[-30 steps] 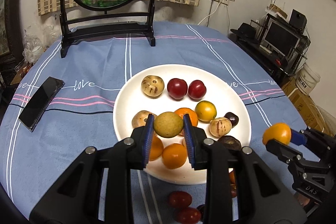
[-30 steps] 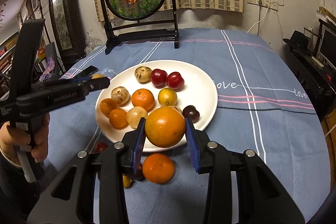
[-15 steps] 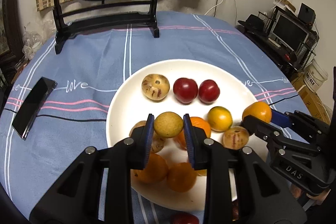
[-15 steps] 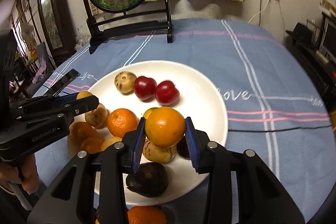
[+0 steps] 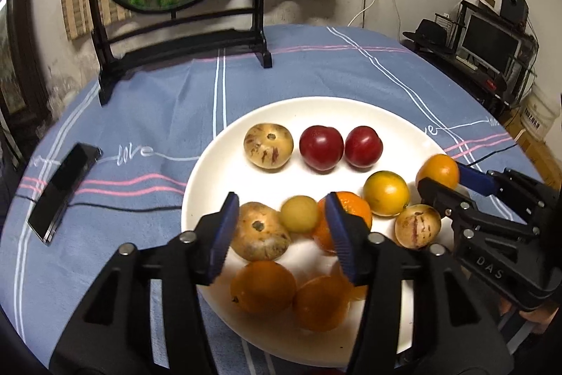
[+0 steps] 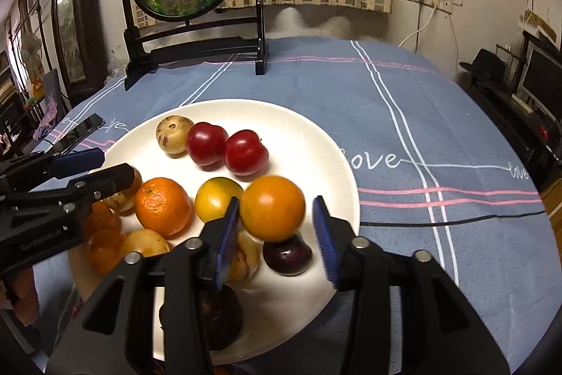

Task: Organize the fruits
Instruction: 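Carry both fruits onto the white plate and open both grippers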

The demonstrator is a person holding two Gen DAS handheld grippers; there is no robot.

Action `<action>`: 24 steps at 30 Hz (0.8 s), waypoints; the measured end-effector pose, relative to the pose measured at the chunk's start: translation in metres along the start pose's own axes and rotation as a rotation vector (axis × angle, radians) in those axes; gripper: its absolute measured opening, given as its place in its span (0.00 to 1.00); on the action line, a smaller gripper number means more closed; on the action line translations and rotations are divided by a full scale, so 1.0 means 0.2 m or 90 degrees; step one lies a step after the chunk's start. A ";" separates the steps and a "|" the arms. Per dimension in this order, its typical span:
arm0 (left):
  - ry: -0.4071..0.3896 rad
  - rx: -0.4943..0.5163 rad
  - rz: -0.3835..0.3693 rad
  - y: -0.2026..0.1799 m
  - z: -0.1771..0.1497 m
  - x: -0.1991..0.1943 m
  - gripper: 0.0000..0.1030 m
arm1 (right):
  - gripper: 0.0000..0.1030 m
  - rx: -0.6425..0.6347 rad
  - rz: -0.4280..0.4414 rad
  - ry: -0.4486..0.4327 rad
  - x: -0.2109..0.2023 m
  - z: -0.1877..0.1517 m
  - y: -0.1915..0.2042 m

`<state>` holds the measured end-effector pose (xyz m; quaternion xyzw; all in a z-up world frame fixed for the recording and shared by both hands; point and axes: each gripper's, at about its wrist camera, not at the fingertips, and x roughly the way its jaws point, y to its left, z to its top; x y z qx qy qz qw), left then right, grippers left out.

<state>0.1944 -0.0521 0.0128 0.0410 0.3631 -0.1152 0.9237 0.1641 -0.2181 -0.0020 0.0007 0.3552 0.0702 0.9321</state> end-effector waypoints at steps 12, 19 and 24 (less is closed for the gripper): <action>-0.008 -0.010 0.004 0.02 -0.01 -0.02 0.87 | 0.63 0.017 0.000 -0.006 -0.02 0.00 -0.02; 0.006 -0.005 0.018 0.01 -0.02 0.00 0.89 | 0.63 0.029 0.006 -0.001 -0.02 0.00 -0.03; 0.011 -0.013 0.015 0.03 -0.02 0.01 0.90 | 0.63 0.031 0.004 -0.005 -0.02 0.00 -0.03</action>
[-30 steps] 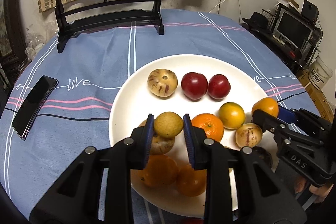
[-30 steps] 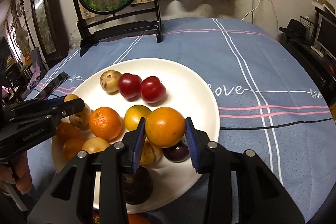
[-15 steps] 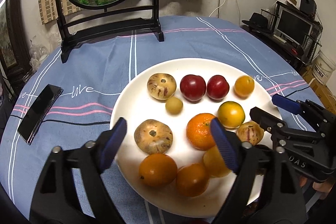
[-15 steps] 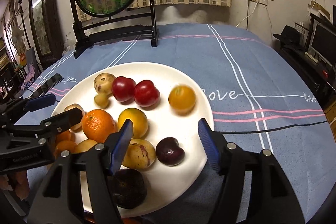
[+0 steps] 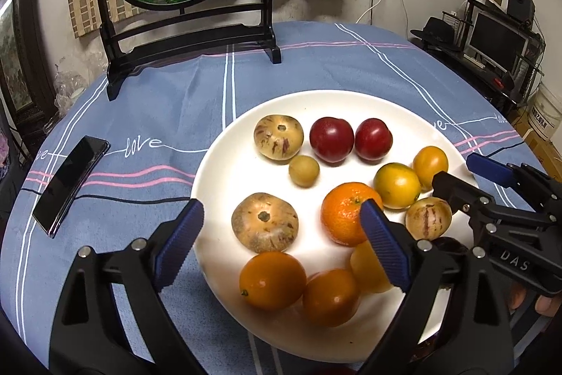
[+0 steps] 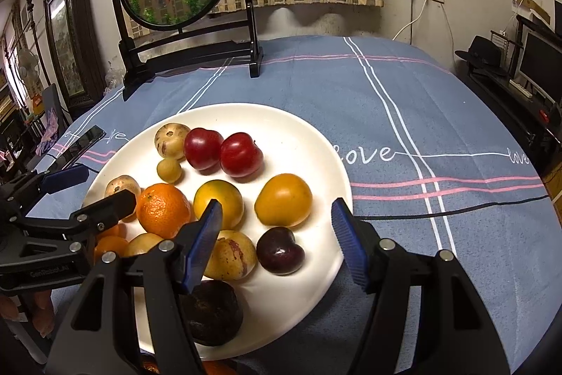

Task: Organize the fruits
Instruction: 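Carry both fruits onto the white plate and open both grippers, then move both open grippers back toward the fruits left on the cloth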

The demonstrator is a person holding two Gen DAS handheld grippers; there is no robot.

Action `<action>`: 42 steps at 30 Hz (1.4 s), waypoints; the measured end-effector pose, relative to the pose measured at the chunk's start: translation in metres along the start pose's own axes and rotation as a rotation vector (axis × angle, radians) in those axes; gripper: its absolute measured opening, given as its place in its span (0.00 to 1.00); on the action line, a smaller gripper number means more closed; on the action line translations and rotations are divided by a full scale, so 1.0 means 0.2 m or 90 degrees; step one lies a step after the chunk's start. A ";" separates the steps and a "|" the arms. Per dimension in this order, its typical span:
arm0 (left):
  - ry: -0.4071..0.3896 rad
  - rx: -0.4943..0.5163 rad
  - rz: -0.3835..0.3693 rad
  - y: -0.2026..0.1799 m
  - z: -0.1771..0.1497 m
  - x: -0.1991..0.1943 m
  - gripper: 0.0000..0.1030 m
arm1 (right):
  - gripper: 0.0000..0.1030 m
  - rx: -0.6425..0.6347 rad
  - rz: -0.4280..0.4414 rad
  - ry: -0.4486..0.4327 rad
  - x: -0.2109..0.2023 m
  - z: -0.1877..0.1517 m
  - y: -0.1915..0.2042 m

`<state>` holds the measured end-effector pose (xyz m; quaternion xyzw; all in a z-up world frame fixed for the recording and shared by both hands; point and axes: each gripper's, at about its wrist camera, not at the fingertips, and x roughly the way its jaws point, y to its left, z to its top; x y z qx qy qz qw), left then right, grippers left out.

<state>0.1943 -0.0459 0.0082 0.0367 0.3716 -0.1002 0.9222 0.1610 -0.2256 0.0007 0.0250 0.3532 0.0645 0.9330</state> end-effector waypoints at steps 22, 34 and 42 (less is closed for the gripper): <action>-0.048 -0.025 -0.005 0.05 -0.15 -0.24 0.91 | 0.63 0.045 0.048 -0.026 -0.06 0.01 -0.07; 0.019 -0.071 -0.042 0.12 -0.38 -0.27 0.93 | 0.63 0.050 0.120 0.007 -0.18 -0.06 -0.09; 0.035 -0.073 -0.037 0.12 -0.41 -0.28 0.93 | 0.63 -0.052 0.131 0.049 -0.40 -0.23 0.01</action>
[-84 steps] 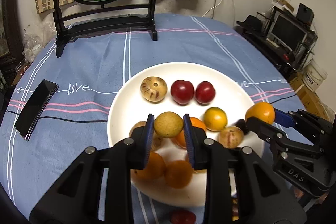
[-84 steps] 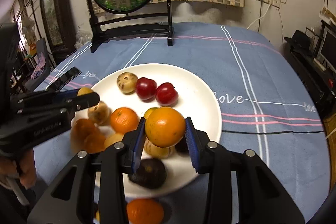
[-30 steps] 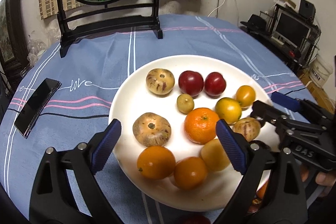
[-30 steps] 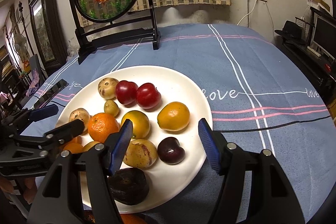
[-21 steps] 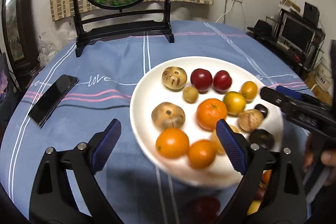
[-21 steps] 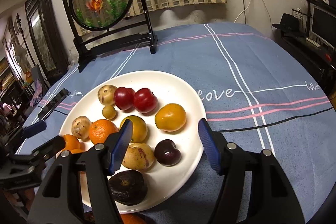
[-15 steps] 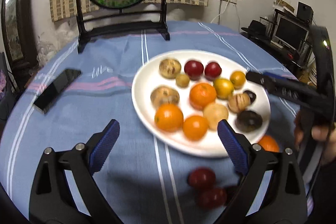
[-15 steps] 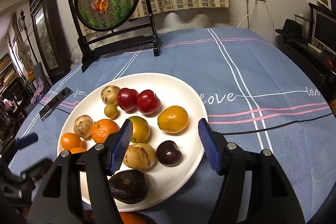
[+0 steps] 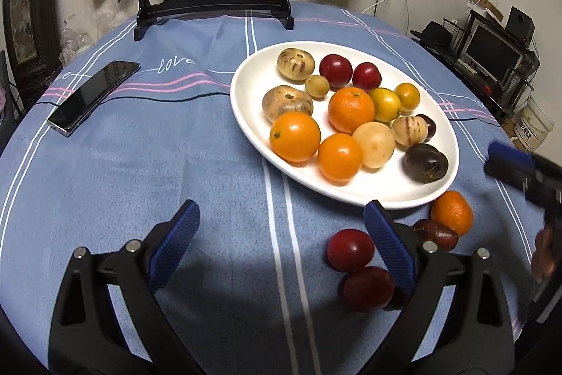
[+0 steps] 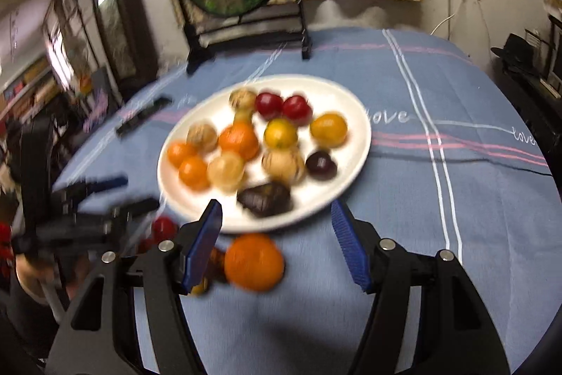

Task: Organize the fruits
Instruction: 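Move both open grippers back toward the fruits left on the cloth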

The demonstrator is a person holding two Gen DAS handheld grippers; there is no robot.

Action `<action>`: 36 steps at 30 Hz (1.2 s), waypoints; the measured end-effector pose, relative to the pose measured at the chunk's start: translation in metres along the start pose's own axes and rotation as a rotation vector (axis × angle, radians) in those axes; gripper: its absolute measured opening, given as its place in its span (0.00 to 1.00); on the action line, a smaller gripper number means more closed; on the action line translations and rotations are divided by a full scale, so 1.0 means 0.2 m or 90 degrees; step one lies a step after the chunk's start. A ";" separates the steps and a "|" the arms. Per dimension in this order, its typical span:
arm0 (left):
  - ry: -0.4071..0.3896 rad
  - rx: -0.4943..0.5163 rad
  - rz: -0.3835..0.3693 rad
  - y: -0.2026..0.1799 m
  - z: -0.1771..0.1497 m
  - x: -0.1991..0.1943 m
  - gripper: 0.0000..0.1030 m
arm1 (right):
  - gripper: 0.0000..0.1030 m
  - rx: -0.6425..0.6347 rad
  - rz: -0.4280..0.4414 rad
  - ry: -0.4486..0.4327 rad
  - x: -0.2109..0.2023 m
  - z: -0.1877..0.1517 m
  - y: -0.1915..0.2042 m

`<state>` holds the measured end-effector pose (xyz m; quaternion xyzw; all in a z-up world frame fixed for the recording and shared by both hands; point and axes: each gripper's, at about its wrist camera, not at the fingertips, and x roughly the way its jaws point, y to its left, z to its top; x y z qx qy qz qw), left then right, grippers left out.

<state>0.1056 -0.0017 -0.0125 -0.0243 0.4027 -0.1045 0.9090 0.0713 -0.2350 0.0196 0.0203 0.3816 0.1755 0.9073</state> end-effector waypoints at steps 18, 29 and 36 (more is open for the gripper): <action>0.046 -0.028 -0.026 0.03 -0.05 0.03 0.93 | 0.63 -0.050 -0.083 0.119 0.14 -0.22 0.08; 0.056 -0.025 -0.036 0.02 -0.05 0.04 0.95 | 0.63 -0.074 -0.075 0.137 0.26 -0.13 0.12; 0.058 -0.029 -0.039 0.02 -0.05 0.05 0.95 | 0.45 -0.085 -0.044 0.128 0.27 -0.11 0.17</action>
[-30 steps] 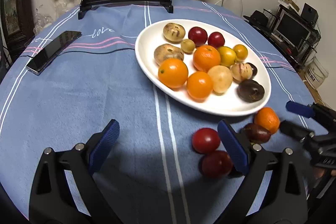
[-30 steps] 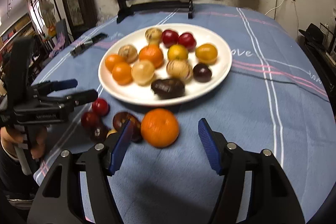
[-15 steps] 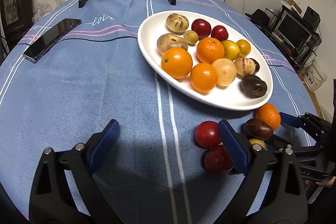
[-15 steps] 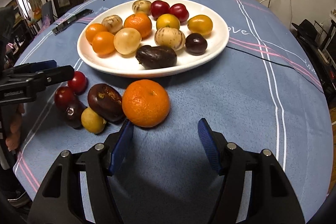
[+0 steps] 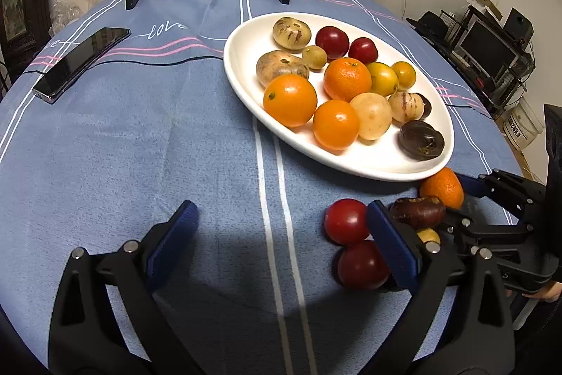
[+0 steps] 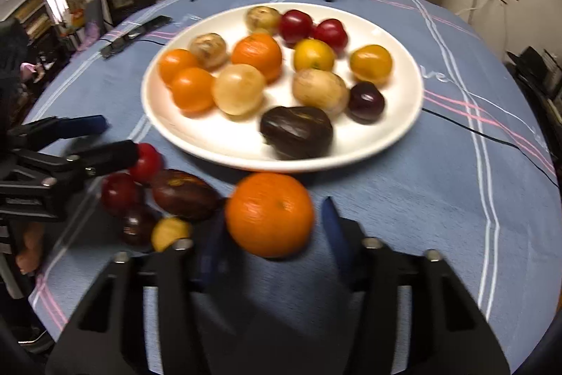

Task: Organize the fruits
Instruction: 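Move both open grippers back toward the fruits left on the cloth, then grasp a red tomato with the left gripper while the right holds an orange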

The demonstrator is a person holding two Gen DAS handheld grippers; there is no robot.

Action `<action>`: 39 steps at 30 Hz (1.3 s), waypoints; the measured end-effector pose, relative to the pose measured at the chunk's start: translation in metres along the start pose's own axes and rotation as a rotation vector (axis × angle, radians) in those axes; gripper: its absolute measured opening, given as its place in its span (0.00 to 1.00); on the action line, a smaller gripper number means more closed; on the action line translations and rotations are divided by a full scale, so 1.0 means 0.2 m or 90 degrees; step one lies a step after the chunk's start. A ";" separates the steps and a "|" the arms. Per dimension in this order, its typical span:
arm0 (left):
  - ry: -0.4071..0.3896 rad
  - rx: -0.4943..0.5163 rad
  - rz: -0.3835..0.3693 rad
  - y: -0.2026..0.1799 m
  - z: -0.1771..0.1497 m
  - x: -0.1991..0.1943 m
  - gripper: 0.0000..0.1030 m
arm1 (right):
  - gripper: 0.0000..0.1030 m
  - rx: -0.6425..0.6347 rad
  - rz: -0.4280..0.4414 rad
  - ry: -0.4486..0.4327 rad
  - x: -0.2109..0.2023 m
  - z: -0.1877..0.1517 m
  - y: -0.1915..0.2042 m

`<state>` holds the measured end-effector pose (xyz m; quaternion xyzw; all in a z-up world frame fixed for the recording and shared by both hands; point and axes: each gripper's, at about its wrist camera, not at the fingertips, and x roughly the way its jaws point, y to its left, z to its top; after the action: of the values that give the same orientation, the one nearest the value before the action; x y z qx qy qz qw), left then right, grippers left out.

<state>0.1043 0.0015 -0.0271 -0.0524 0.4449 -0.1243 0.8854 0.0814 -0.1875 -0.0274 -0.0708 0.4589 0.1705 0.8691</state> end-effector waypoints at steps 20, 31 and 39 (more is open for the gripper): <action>-0.039 0.078 0.020 -0.03 -0.14 -0.19 0.95 | 0.43 0.082 -0.006 -0.030 -0.17 -0.22 -0.14; -0.041 0.113 -0.030 -0.03 -0.20 -0.26 0.95 | 0.43 0.075 0.006 -0.034 -0.17 -0.22 -0.11; 0.012 0.179 -0.022 -0.14 -0.24 -0.15 0.85 | 0.43 0.073 0.011 -0.034 -0.17 -0.23 -0.11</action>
<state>0.0437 -0.0162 -0.0273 0.0661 0.4301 -0.2012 0.8776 0.0363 -0.2280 -0.0262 -0.0124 0.4449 0.1534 0.8822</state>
